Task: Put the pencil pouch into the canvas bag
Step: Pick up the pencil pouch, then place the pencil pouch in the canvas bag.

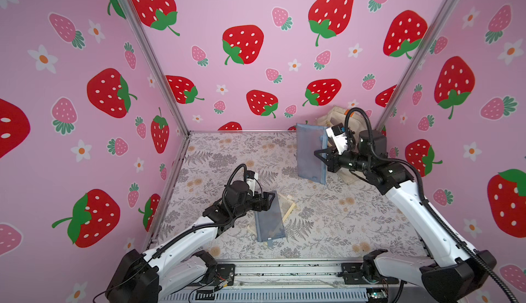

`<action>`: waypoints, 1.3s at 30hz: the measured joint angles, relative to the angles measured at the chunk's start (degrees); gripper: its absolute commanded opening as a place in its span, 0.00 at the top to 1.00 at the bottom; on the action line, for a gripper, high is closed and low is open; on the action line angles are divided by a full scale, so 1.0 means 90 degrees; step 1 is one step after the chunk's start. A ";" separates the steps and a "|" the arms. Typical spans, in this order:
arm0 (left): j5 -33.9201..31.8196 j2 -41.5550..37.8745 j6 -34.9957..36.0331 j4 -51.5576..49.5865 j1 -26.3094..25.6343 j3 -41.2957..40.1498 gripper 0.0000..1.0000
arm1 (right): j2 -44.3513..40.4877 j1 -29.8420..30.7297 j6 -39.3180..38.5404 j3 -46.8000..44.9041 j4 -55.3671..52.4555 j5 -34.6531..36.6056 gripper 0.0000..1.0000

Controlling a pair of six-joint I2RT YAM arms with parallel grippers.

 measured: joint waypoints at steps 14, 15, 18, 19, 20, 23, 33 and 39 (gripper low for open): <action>0.0304 -0.0078 0.0027 -0.0046 0.0000 -0.0061 0.06 | 0.2067 -0.0221 -0.1938 0.2883 -0.2448 0.3951 1.00; 0.0321 -0.0051 0.0036 -0.0049 0.0000 -0.0061 0.06 | 0.2259 -0.0231 -0.2038 0.3087 -0.2514 0.4119 1.00; 0.0355 0.0027 0.0046 -0.0049 0.0000 -0.0061 0.06 | 0.2837 -0.0240 -0.2300 0.3740 -0.2725 0.4568 1.00; 0.0359 0.0041 0.0044 -0.0041 0.0000 -0.0061 0.06 | 0.3028 -0.0240 -0.2380 0.3944 -0.2781 0.4714 1.00; 0.0359 0.0051 0.0044 -0.0034 0.0002 -0.0061 0.06 | 0.3162 -0.0240 -0.2436 0.4065 -0.2803 0.4809 1.00; 0.0362 0.0112 0.0044 -0.0002 0.0010 -0.0063 0.06 | 0.3480 -0.0245 -0.2577 0.4318 -0.2909 0.4979 1.00; 0.0588 0.0583 0.0032 0.0333 0.0136 -0.0114 0.06 | 0.3432 -0.0243 -0.2560 0.5180 -0.3009 0.4459 1.00; 0.0736 0.0629 0.0022 0.0544 0.0163 -0.0158 0.06 | 0.3582 -0.0272 -0.2701 0.5384 -0.3026 0.4707 1.00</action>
